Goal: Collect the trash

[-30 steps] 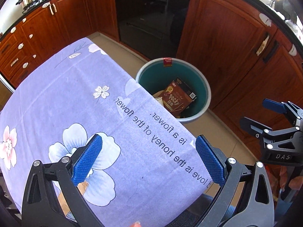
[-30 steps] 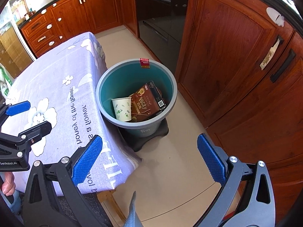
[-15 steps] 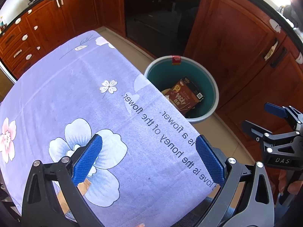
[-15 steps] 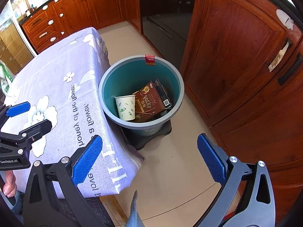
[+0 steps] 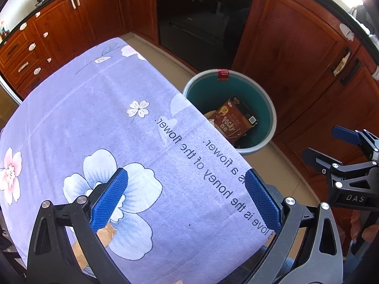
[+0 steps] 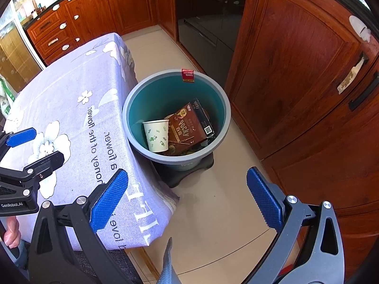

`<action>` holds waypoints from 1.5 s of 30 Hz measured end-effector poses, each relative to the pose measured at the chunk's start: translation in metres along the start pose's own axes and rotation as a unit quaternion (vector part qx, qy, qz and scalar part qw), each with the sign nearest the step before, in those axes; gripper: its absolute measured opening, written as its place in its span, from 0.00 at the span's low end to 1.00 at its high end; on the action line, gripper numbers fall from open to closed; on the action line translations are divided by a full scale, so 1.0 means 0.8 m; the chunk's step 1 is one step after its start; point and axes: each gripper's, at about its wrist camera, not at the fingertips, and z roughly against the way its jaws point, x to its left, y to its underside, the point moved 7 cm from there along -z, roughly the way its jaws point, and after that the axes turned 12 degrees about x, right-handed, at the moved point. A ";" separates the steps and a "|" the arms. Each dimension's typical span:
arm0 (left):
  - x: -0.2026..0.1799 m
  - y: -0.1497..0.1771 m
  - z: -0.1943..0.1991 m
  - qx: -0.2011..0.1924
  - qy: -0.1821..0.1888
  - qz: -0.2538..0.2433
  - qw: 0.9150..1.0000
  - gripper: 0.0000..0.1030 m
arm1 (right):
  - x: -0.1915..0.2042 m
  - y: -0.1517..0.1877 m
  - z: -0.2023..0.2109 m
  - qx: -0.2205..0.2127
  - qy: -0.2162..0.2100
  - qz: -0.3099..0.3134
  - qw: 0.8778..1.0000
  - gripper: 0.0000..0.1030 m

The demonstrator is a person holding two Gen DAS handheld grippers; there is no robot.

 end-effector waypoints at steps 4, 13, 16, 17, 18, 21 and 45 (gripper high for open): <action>0.001 0.000 -0.002 0.002 -0.001 0.001 1.000 0.96 | 0.001 -0.002 0.000 0.002 0.001 0.004 1.000 0.93; 0.003 0.001 -0.001 0.003 -0.001 0.003 1.000 0.96 | 0.002 -0.004 -0.001 0.003 0.003 0.005 1.000 0.93; 0.003 0.001 -0.002 0.005 0.000 0.002 1.000 0.96 | 0.002 -0.004 -0.002 0.004 0.003 0.005 1.000 0.93; 0.002 0.002 -0.003 0.006 0.005 -0.001 1.000 0.96 | 0.002 -0.004 -0.002 0.005 0.003 0.005 1.000 0.93; 0.001 0.002 -0.003 0.005 0.008 -0.004 1.000 0.96 | 0.001 -0.004 -0.003 0.005 0.003 0.005 1.000 0.93; -0.002 0.003 -0.002 0.006 0.006 -0.010 1.000 0.96 | 0.001 -0.004 -0.005 0.007 0.003 0.005 1.000 0.93; -0.004 0.008 0.005 0.014 -0.015 -0.015 1.000 0.96 | -0.002 -0.014 0.010 -0.011 0.017 0.007 1.000 0.93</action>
